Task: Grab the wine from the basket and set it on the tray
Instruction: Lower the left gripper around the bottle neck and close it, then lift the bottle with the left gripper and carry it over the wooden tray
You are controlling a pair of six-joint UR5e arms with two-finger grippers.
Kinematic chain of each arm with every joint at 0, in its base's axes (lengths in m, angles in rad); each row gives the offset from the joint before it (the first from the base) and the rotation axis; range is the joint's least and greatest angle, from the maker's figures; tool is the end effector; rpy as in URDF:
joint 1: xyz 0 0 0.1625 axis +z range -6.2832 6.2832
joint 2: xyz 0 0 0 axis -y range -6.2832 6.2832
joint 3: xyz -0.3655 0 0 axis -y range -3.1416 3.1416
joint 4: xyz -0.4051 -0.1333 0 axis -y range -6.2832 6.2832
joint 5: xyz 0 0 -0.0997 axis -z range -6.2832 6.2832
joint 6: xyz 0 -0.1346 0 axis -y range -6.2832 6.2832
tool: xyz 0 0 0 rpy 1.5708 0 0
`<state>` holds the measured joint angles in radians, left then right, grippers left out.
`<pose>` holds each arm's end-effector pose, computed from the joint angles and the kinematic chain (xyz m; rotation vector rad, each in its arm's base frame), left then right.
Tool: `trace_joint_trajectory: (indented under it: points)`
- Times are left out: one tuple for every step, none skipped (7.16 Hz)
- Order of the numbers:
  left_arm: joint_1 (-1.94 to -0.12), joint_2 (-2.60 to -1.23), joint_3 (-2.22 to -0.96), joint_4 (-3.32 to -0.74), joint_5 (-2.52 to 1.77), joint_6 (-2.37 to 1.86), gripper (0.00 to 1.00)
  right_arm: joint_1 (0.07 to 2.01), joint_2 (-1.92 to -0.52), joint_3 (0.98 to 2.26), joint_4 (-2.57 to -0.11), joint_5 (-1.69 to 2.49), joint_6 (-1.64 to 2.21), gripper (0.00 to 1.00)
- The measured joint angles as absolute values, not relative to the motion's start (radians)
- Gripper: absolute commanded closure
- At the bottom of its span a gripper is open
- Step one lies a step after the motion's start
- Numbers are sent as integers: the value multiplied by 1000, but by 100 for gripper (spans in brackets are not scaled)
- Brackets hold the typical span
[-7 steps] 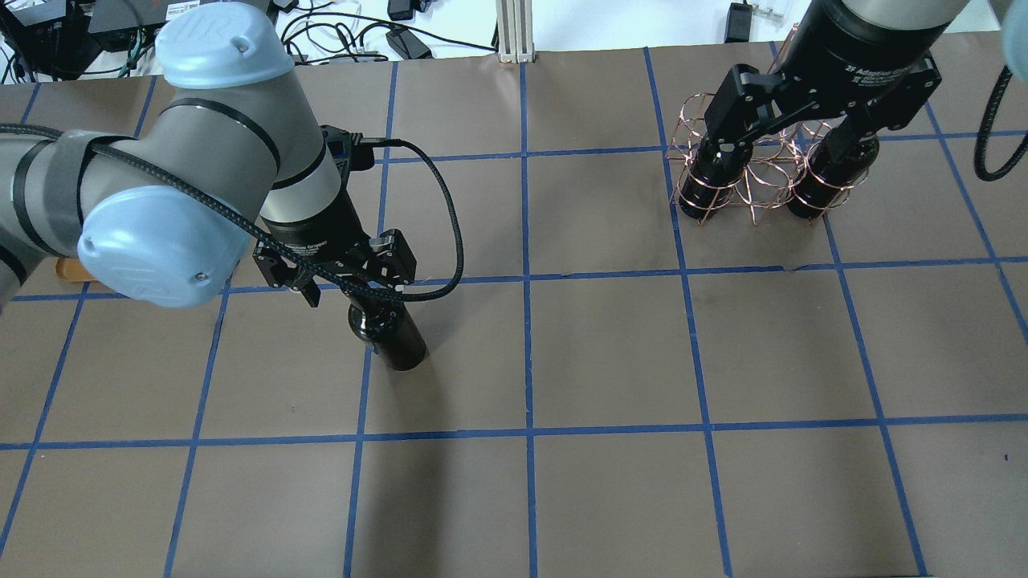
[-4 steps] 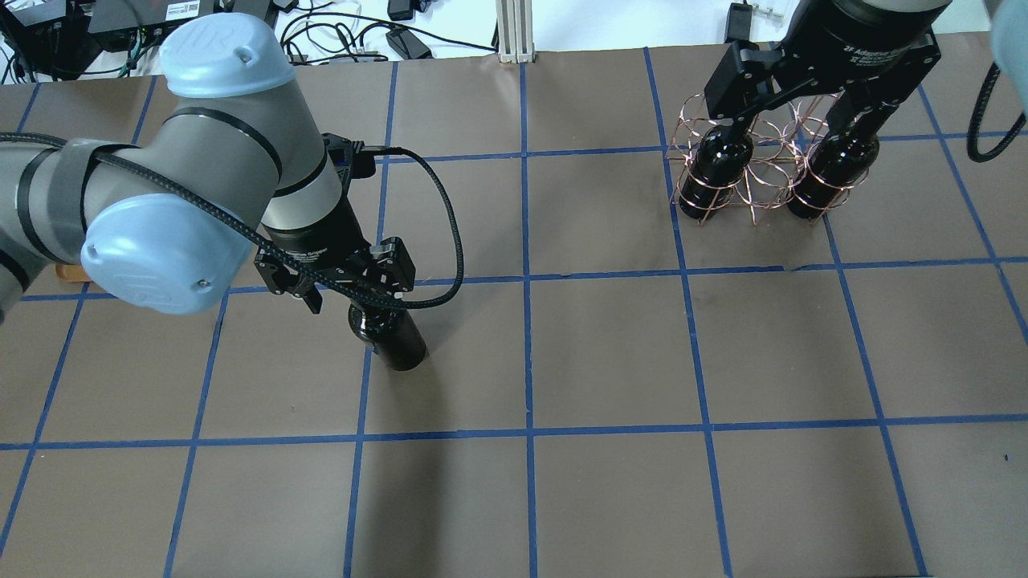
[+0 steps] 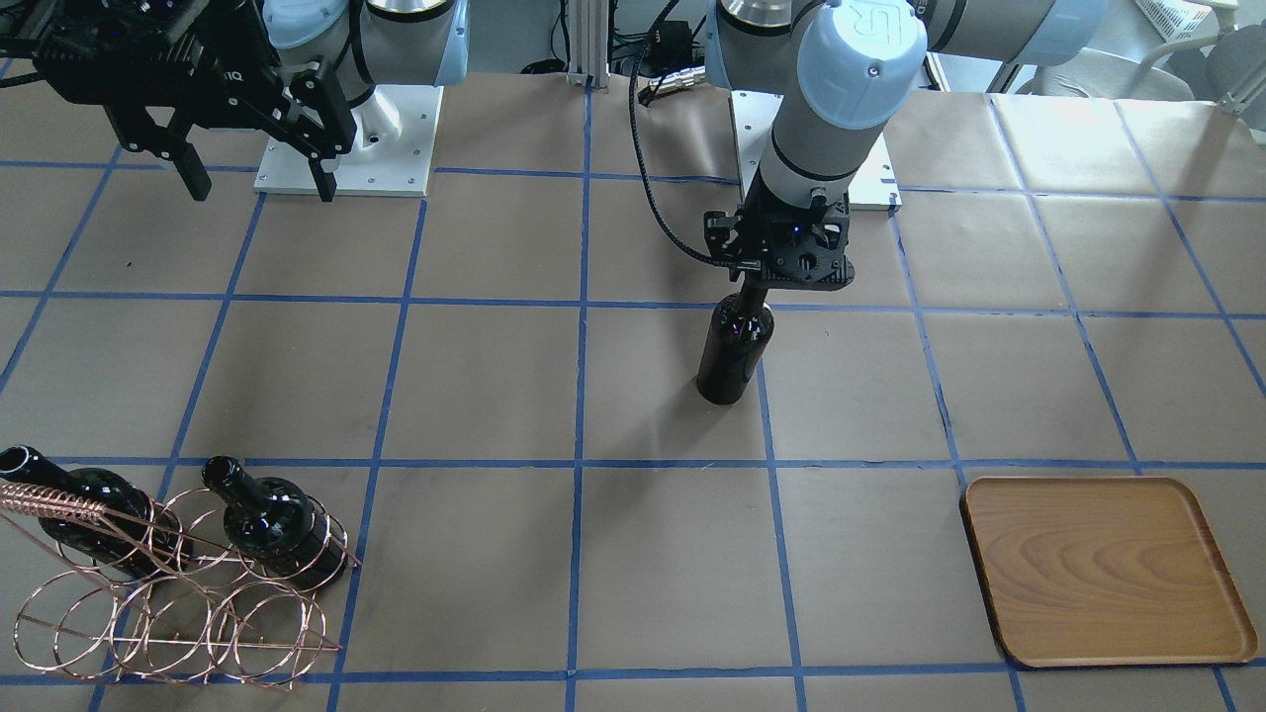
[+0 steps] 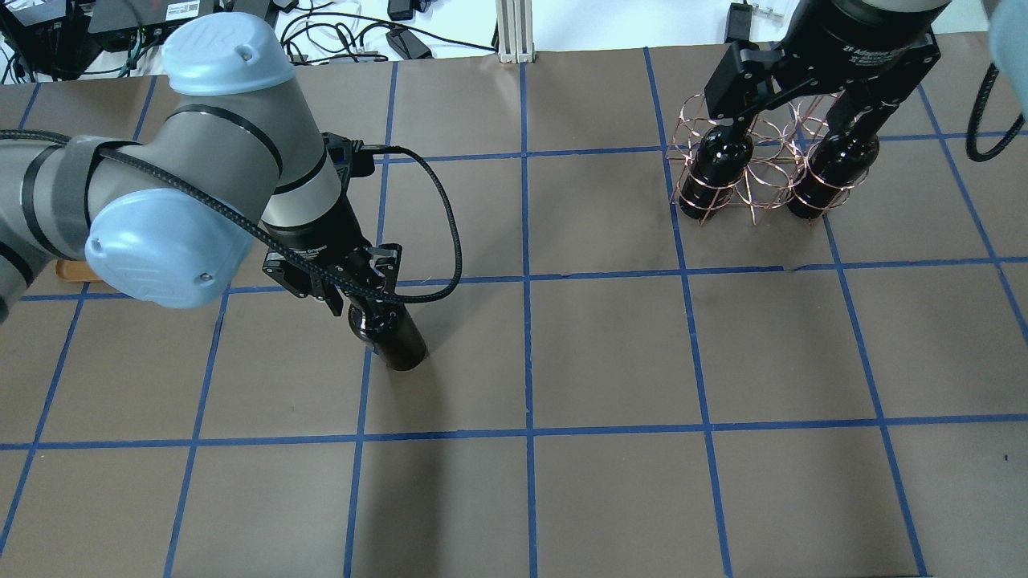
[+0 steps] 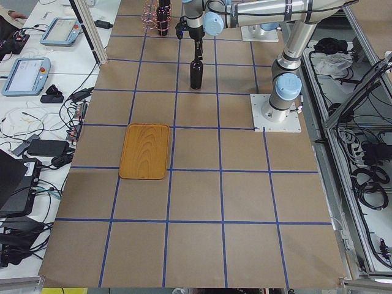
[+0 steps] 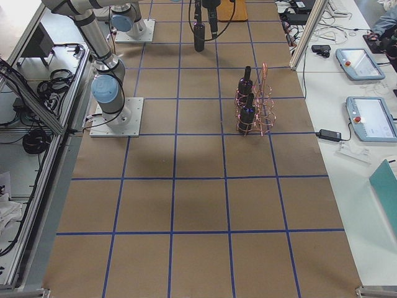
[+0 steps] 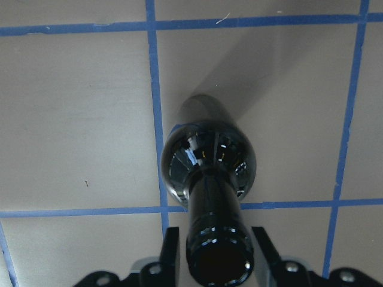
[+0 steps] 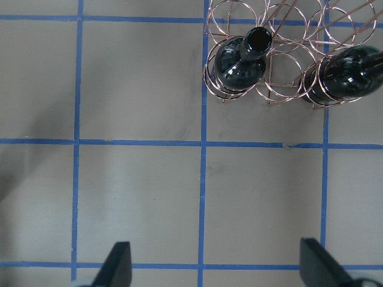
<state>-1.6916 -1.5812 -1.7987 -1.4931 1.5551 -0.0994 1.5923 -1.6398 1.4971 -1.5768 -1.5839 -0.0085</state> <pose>-0.1916 -0.4546 0.2836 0.0315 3.1291 0.2530 0.1421 -0.4914 0.4664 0.0453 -3.1205 0.2326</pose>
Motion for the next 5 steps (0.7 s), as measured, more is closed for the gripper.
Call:
trace_joint_trajectory:
  points:
    - [-1691,-1584,-1797,-1491,1554,-98,100,1592,-1640,1497,-1575,-1583,-7,0]
    - [-1691,-1586,-1795,-1490,1552,-97,100,1593,-1640,1497,-1573,-1583,-6,0]
    - [-1690,-1587,-1793,-1490,1550,-96,100,1594,-1640,1497,-1573,-1583,-6,0]
    - [-1687,-1588,-1786,-1490,1550,-91,100,1594,-1640,1498,-1572,-1582,-6,0]
    - [-1678,-1589,-1762,-1491,1551,-69,100,1594,-1640,1498,-1572,-1582,-6,0]
